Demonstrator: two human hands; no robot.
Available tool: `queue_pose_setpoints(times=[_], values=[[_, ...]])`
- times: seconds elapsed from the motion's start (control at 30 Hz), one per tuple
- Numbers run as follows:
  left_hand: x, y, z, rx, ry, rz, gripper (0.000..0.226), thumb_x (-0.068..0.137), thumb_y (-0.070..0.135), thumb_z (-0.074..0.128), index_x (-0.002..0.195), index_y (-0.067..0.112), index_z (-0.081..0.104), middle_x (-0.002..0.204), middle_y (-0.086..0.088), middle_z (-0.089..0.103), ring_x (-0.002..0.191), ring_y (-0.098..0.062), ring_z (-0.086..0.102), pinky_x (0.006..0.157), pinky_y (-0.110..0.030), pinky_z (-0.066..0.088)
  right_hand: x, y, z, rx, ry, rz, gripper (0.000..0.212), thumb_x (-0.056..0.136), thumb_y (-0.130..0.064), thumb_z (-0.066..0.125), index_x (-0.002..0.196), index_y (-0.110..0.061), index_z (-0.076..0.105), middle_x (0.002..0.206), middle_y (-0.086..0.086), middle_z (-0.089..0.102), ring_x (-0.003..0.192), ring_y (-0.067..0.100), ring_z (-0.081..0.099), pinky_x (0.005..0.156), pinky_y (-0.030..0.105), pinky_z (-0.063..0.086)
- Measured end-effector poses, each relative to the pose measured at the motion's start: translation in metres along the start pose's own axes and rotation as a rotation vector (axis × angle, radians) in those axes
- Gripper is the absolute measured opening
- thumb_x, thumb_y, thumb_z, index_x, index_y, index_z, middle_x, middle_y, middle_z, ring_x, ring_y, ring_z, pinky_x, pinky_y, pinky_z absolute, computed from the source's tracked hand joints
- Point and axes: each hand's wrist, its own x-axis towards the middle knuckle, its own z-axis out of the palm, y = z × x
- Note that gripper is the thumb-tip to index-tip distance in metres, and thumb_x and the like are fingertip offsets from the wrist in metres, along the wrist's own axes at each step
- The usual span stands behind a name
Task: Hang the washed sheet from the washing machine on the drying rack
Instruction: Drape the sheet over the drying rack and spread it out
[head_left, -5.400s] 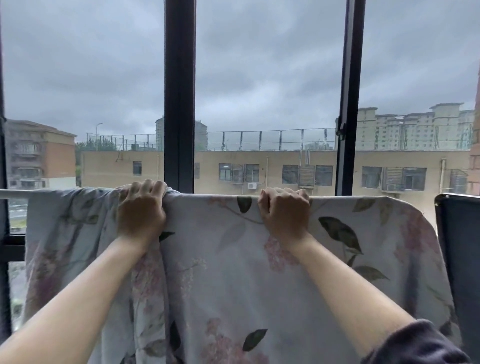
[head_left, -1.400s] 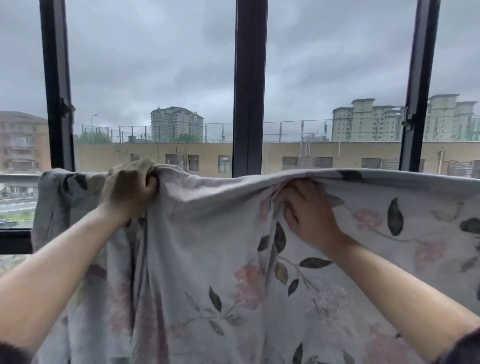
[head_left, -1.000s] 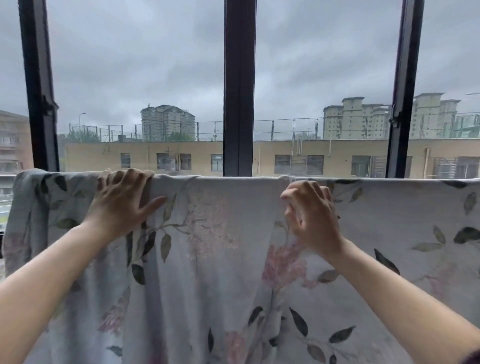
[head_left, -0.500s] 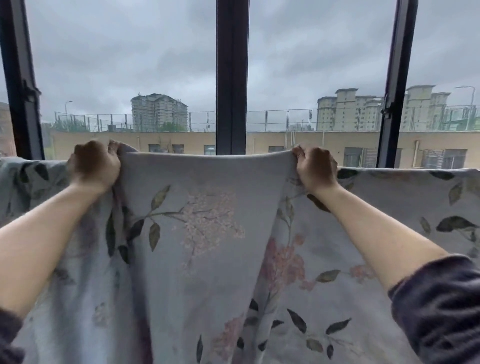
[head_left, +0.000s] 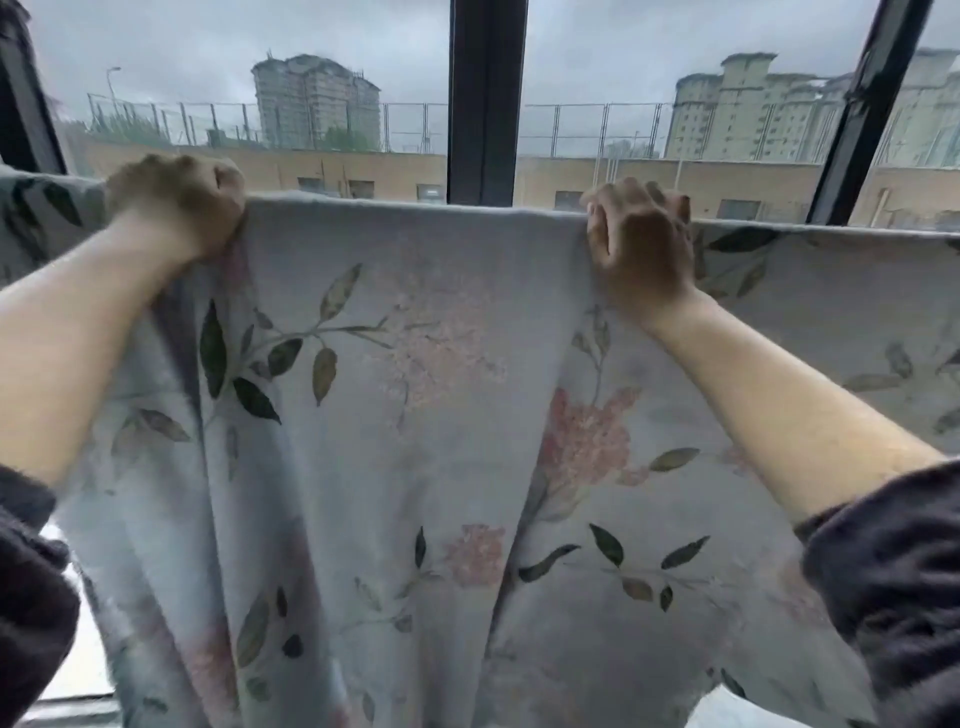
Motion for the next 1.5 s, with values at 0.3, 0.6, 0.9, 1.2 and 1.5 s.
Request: queue_pose_setpoints(times=[0.3, 0.6, 0.9, 1.2, 1.5], values=[[-0.023, 0.006, 0.000, -0.007, 0.041, 0.055, 0.050, 0.095, 0.029, 0.021, 0.105, -0.002, 0.060, 0.109, -0.039, 0.056, 0.101, -0.049, 0.054, 0.102, -0.049, 0.031, -0.014, -0.080, 0.043, -0.011, 0.021, -0.164, 0.043, 0.091, -0.036, 0.041, 0.128, -0.016, 0.048, 0.122, 0.008, 0.051, 0.115, 0.030, 0.046, 0.109, 0.052, 0.015], [-0.042, -0.010, 0.010, -0.123, 0.138, 0.184, 0.032, 0.098, 0.029, 0.030, 0.107, 0.008, 0.053, 0.113, -0.021, 0.055, 0.107, -0.036, 0.048, 0.096, -0.044, 0.031, -0.013, -0.079, 0.054, -0.056, 0.163, -0.113, 0.034, 0.092, -0.035, 0.039, 0.114, -0.014, 0.054, 0.106, 0.009, 0.055, 0.099, 0.030, 0.050, 0.099, 0.045, 0.022], [-0.035, -0.044, -0.006, -0.324, 0.106, 0.377, 0.046, 0.086, 0.020, 0.030, 0.122, 0.012, 0.058, 0.117, -0.013, 0.065, 0.104, -0.032, 0.059, 0.088, -0.037, 0.044, 0.006, -0.176, 0.054, -0.007, 0.033, -0.117, 0.038, 0.094, -0.040, 0.031, 0.102, -0.012, 0.056, 0.100, 0.010, 0.060, 0.096, 0.030, 0.053, 0.098, 0.048, 0.029], [-0.060, -0.173, 0.017, -0.338, 0.285, 0.239, 0.049, 0.086, 0.028, 0.060, 0.129, 0.009, 0.044, 0.138, -0.009, 0.042, 0.131, -0.027, 0.037, 0.107, -0.046, 0.031, 0.023, -0.270, 0.077, 0.041, 0.062, -0.078, 0.028, 0.097, -0.028, 0.034, 0.097, -0.011, 0.056, 0.096, 0.009, 0.062, 0.091, 0.030, 0.053, 0.085, 0.041, 0.029], [-0.075, -0.234, 0.020, -0.971, -0.217, -0.259, 0.034, 0.093, 0.023, 0.055, 0.060, 0.016, 0.055, 0.055, 0.001, 0.050, 0.059, -0.019, 0.047, 0.052, -0.029, 0.035, 0.031, -0.326, 0.064, 0.324, -0.037, -0.242, 0.042, 0.089, -0.035, 0.034, 0.121, -0.017, 0.055, 0.114, 0.005, 0.062, 0.104, 0.026, 0.056, 0.094, 0.042, 0.032]])
